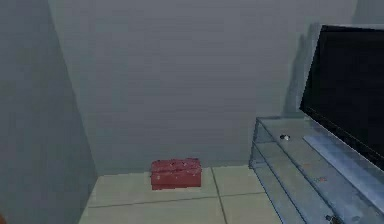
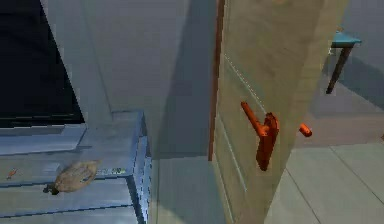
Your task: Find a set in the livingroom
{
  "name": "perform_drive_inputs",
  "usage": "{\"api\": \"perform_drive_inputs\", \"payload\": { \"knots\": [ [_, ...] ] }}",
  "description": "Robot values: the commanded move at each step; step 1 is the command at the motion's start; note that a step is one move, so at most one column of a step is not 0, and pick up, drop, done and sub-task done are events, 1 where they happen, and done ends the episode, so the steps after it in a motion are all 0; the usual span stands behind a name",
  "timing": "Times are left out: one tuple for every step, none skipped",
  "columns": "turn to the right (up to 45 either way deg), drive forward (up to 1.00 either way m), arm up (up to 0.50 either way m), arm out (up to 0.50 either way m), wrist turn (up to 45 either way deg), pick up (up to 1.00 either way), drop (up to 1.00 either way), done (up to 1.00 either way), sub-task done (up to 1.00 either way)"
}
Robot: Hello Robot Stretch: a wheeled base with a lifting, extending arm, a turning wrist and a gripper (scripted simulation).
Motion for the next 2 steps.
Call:
{"api": "perform_drive_inputs", "payload": {
  "knots": [
    [45.0,0.0,0.0,0.0,0.0,0.0,0.0,0.0,0.0],
    [0.0,0.0,0.0,0.0,0.0,0.0,0.0,1.0,0.0]
  ]
}}
